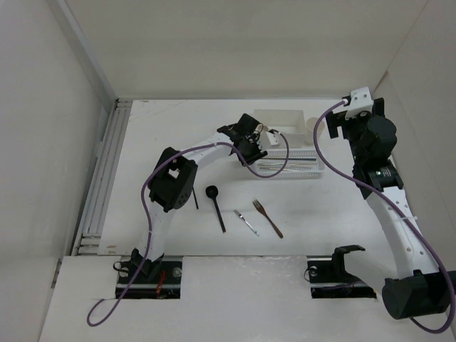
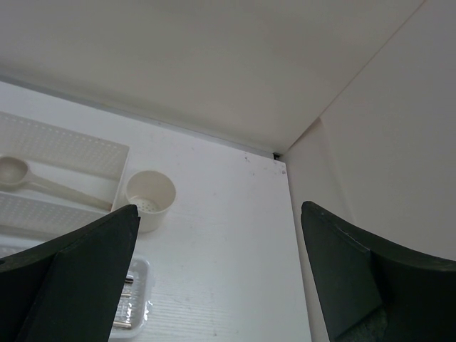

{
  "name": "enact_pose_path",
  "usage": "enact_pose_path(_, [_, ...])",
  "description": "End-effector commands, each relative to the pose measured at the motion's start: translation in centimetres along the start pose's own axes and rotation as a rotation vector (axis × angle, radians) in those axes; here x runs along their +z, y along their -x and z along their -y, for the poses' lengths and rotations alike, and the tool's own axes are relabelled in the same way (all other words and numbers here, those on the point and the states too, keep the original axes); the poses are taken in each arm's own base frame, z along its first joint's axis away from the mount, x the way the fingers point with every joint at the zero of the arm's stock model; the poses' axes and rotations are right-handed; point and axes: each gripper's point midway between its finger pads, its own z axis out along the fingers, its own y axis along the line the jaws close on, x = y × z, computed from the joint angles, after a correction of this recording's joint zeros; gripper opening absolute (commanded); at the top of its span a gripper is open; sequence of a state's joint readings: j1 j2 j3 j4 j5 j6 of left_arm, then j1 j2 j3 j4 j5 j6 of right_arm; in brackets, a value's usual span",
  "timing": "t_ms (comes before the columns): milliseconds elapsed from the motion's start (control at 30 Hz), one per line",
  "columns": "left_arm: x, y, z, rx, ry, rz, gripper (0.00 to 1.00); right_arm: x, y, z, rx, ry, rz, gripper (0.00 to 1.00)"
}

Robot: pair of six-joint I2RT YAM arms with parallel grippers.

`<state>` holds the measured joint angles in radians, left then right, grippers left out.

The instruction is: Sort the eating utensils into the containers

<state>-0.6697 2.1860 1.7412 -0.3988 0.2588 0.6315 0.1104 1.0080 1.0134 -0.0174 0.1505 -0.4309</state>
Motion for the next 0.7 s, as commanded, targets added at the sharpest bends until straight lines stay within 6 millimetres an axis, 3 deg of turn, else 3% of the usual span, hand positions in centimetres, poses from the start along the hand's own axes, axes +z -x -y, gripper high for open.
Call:
enact_pose_path(0, [-2.4,3.2,-1.1,0.046,0.047,0.077,0.35,-0.5,1.9,1.1,0.006,-0.038,0.071,1.0])
enact_pose_path(200, [-3.0,2.8,-1.4,0.053,0.074,0.06,0.35,-0.2,1.7,0.8,0.004,-0.026,0.067,1.0])
enact_pose_path(533, [-3.2,3.5,-1.8,0.093,0.101,0.065,0.46,-0.2,1.7,0.8,0.004,-0.026,0.066,1.0])
enact_pose_path(667, [-3.7,4.4,-2.6,0.088,0.136,0.081,0.46,-0.2,1.7,0.8,0.004,-0.026,0.066,1.0])
